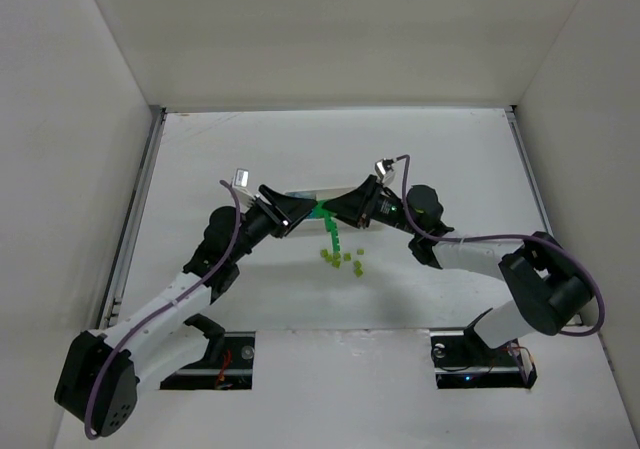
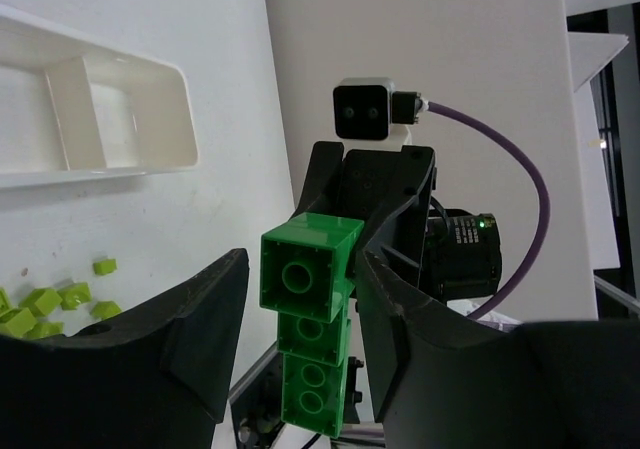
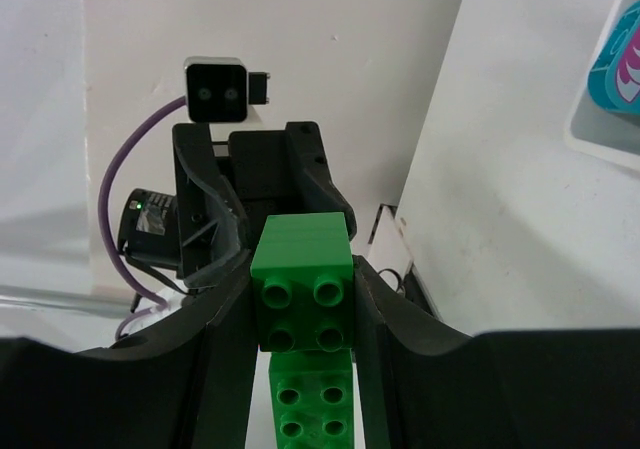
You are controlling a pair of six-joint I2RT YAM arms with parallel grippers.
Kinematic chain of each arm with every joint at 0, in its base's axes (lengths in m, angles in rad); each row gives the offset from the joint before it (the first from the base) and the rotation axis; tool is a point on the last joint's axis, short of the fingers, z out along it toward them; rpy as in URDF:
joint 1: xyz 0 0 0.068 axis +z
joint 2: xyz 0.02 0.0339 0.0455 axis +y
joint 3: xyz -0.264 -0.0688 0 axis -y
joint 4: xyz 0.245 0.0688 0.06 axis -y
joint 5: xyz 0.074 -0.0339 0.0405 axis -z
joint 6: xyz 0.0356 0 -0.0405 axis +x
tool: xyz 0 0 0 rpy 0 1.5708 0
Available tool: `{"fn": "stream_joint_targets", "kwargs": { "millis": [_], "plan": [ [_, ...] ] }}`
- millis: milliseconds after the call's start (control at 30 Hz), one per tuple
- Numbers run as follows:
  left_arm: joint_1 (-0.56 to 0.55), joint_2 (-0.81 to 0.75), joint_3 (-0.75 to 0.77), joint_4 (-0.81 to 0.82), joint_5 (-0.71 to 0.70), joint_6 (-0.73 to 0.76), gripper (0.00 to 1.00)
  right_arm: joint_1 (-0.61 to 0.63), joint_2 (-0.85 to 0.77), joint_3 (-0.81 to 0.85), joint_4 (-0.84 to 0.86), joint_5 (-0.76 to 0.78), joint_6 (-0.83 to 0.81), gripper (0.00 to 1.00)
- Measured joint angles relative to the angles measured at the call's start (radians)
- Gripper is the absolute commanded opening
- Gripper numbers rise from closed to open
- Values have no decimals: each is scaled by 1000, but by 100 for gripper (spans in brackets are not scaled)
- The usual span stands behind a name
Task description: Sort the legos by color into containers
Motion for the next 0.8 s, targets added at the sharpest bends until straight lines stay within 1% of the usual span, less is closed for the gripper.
{"fn": "stream_joint_targets", "kwargs": {
  "millis": [233,400,500,567,700,800],
  "plan": [
    [-18,19,16,2,0,4,44,-6,0,-4,41,-8,36,32],
    [-38,36,27,6,0,4,44,-11,37,-10,114,-21,83,32],
    [-40,41,28,11,-5,3,41,-15,73,-11,166,-32,118,32],
    [-44,41,29,14,-5,5,38,-16,92,-14,190,-34,137,32],
    [-44,42,29,19,-10,3,25,-18,101,-16,224,-35,158,32],
    [-45,42,30,25,-10,3,21,-23,102,-17,233,-35,162,32]
  ]
}}
